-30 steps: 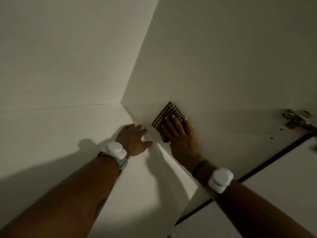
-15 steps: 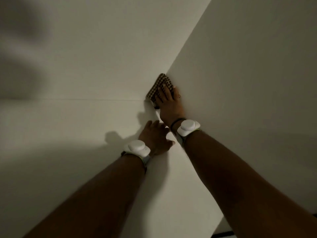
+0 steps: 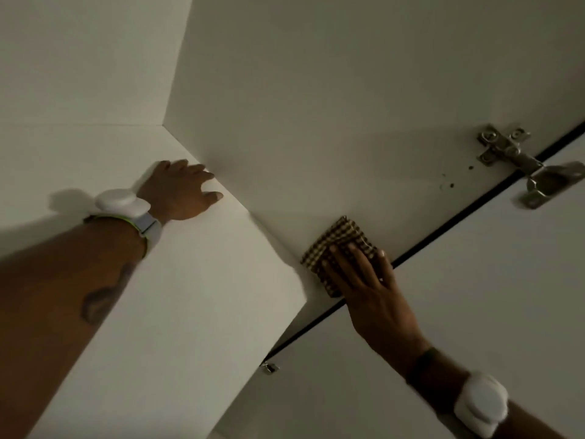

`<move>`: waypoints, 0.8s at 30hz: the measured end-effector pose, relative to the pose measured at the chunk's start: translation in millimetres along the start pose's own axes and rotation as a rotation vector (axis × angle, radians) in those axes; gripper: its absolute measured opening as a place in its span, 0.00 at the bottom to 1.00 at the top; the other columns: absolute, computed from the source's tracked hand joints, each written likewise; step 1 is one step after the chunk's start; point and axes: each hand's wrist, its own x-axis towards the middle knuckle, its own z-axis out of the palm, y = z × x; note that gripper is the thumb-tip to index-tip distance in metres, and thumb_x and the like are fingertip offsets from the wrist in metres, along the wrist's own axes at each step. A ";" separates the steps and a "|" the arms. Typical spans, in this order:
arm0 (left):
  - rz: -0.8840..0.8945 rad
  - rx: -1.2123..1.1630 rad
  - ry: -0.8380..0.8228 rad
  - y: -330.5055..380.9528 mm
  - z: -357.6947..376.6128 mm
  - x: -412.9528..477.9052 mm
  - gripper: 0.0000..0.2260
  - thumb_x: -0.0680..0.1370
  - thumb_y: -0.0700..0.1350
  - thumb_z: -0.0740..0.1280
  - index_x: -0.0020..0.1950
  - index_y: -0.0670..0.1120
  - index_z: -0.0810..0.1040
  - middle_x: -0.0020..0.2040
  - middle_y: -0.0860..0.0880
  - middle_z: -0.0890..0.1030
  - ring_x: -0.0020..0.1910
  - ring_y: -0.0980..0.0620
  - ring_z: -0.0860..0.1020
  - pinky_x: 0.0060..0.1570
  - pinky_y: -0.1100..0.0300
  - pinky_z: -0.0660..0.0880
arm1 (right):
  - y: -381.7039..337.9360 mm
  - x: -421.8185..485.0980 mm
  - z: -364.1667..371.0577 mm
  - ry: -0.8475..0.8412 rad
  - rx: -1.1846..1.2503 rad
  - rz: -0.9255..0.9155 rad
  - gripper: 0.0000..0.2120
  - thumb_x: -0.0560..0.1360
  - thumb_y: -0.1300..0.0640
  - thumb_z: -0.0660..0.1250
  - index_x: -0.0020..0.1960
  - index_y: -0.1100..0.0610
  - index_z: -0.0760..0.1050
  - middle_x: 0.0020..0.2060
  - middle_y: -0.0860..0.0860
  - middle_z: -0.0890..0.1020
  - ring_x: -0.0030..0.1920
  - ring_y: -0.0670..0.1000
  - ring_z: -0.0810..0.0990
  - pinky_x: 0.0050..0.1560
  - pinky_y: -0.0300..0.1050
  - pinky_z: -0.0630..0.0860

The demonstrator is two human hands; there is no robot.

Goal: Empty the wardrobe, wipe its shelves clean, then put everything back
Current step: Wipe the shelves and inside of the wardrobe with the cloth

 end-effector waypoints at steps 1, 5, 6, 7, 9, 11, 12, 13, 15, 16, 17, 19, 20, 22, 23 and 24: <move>0.002 0.000 0.000 1.0 -0.2 -0.1 0.30 0.80 0.69 0.51 0.79 0.56 0.62 0.81 0.53 0.60 0.80 0.47 0.56 0.77 0.47 0.51 | -0.9 -11.1 3.9 -0.019 -0.012 -0.017 0.34 0.80 0.57 0.54 0.83 0.53 0.45 0.82 0.55 0.45 0.81 0.60 0.43 0.78 0.66 0.45; -0.105 -0.004 0.056 7.6 -1.2 -8.0 0.25 0.81 0.62 0.56 0.75 0.52 0.70 0.77 0.49 0.67 0.77 0.43 0.62 0.75 0.44 0.54 | -16.9 -4.8 15.3 -0.039 0.031 -0.022 0.34 0.79 0.57 0.55 0.83 0.53 0.48 0.82 0.55 0.45 0.81 0.60 0.42 0.78 0.66 0.42; -0.158 0.015 0.078 8.9 -1.6 -13.0 0.24 0.81 0.59 0.56 0.73 0.51 0.72 0.75 0.48 0.70 0.75 0.41 0.64 0.74 0.42 0.56 | -22.4 4.4 17.8 -0.032 0.040 -0.023 0.35 0.78 0.57 0.56 0.83 0.53 0.49 0.82 0.55 0.46 0.81 0.61 0.42 0.78 0.66 0.42; -0.206 0.041 0.101 9.6 -1.9 -19.3 0.22 0.81 0.57 0.57 0.71 0.49 0.74 0.73 0.46 0.72 0.74 0.40 0.65 0.73 0.41 0.57 | -27.4 16.6 19.7 -0.023 0.038 -0.035 0.35 0.78 0.57 0.56 0.82 0.53 0.49 0.82 0.55 0.47 0.81 0.61 0.43 0.78 0.66 0.41; -0.277 0.079 0.162 9.5 -1.3 -32.5 0.20 0.80 0.53 0.57 0.67 0.48 0.77 0.69 0.44 0.74 0.71 0.37 0.67 0.72 0.40 0.58 | -36.4 50.6 20.2 -0.004 0.037 -0.073 0.32 0.79 0.55 0.53 0.82 0.54 0.51 0.82 0.56 0.50 0.81 0.62 0.44 0.78 0.67 0.39; -0.323 0.093 0.194 7.7 -3.1 -42.1 0.19 0.79 0.51 0.57 0.67 0.47 0.77 0.69 0.42 0.74 0.70 0.36 0.67 0.71 0.40 0.58 | -46.0 99.0 15.1 0.044 0.043 -0.121 0.29 0.80 0.53 0.50 0.81 0.54 0.57 0.80 0.56 0.58 0.80 0.63 0.51 0.77 0.67 0.40; -0.337 0.088 0.192 7.7 -4.6 -44.0 0.20 0.80 0.51 0.57 0.68 0.47 0.76 0.70 0.42 0.73 0.71 0.36 0.66 0.72 0.40 0.57 | -52.1 126.8 11.6 0.067 0.048 -0.141 0.28 0.80 0.53 0.49 0.79 0.54 0.62 0.79 0.55 0.63 0.79 0.63 0.56 0.77 0.67 0.42; -0.346 0.078 0.187 8.7 -5.5 -44.0 0.20 0.80 0.51 0.56 0.69 0.48 0.75 0.72 0.43 0.71 0.72 0.36 0.65 0.72 0.40 0.56 | -58.2 155.0 8.4 0.084 0.051 -0.160 0.28 0.79 0.52 0.48 0.77 0.54 0.67 0.77 0.55 0.67 0.78 0.63 0.60 0.77 0.67 0.43; -0.361 0.048 0.194 10.8 -7.0 -43.0 0.23 0.79 0.51 0.53 0.70 0.48 0.74 0.73 0.43 0.70 0.74 0.37 0.63 0.74 0.40 0.54 | -71.8 215.6 -1.0 0.072 0.018 -0.200 0.27 0.79 0.50 0.50 0.76 0.53 0.69 0.76 0.54 0.68 0.78 0.63 0.60 0.75 0.67 0.39; -0.372 0.036 0.207 7.6 -8.4 -42.8 0.25 0.76 0.52 0.51 0.70 0.48 0.75 0.73 0.44 0.70 0.74 0.37 0.63 0.74 0.40 0.54 | -82.4 249.2 -8.0 0.065 0.005 -0.218 0.27 0.80 0.49 0.51 0.78 0.53 0.66 0.78 0.53 0.65 0.79 0.63 0.57 0.74 0.67 0.35; -0.377 0.016 0.219 6.9 -9.1 -42.9 0.28 0.73 0.52 0.50 0.69 0.48 0.75 0.72 0.44 0.71 0.74 0.37 0.63 0.74 0.40 0.53 | -92.0 279.7 -15.0 0.054 -0.004 -0.228 0.27 0.82 0.48 0.52 0.79 0.53 0.63 0.79 0.53 0.61 0.80 0.63 0.53 0.73 0.68 0.33; -0.381 -0.001 0.237 3.8 -9.9 -43.1 0.29 0.71 0.52 0.51 0.67 0.48 0.77 0.70 0.44 0.73 0.73 0.37 0.64 0.74 0.39 0.53 | -111.6 335.4 -32.7 0.030 0.007 -0.235 0.28 0.84 0.46 0.53 0.81 0.54 0.56 0.81 0.53 0.55 0.81 0.62 0.46 0.72 0.68 0.32; -0.374 0.000 0.242 4.0 -9.2 -42.1 0.27 0.71 0.52 0.52 0.66 0.48 0.77 0.69 0.44 0.73 0.72 0.37 0.65 0.74 0.39 0.54 | -119.1 359.1 -40.0 0.023 0.003 -0.226 0.28 0.84 0.45 0.52 0.81 0.54 0.55 0.81 0.53 0.54 0.81 0.62 0.45 0.73 0.68 0.33; -0.360 -0.015 0.255 3.6 -8.1 -39.2 0.25 0.72 0.52 0.53 0.65 0.48 0.77 0.68 0.43 0.74 0.72 0.35 0.65 0.73 0.37 0.54 | -132.8 401.3 -54.2 0.018 -0.013 -0.208 0.30 0.84 0.44 0.51 0.82 0.54 0.51 0.81 0.53 0.53 0.81 0.62 0.44 0.75 0.68 0.36; -0.356 -0.026 0.262 2.7 -6.9 -37.3 0.25 0.72 0.52 0.54 0.65 0.48 0.76 0.68 0.43 0.74 0.72 0.35 0.65 0.73 0.37 0.54 | -138.7 417.9 -59.7 0.009 -0.018 -0.201 0.30 0.84 0.43 0.50 0.82 0.54 0.50 0.81 0.52 0.53 0.81 0.62 0.44 0.75 0.69 0.38; -0.358 -0.040 0.263 2.8 -5.8 -36.4 0.26 0.71 0.53 0.54 0.66 0.48 0.75 0.69 0.43 0.73 0.72 0.35 0.65 0.74 0.37 0.53 | -144.2 429.4 -62.7 -0.003 -0.014 -0.198 0.30 0.84 0.43 0.50 0.82 0.54 0.49 0.81 0.52 0.54 0.81 0.62 0.44 0.75 0.69 0.38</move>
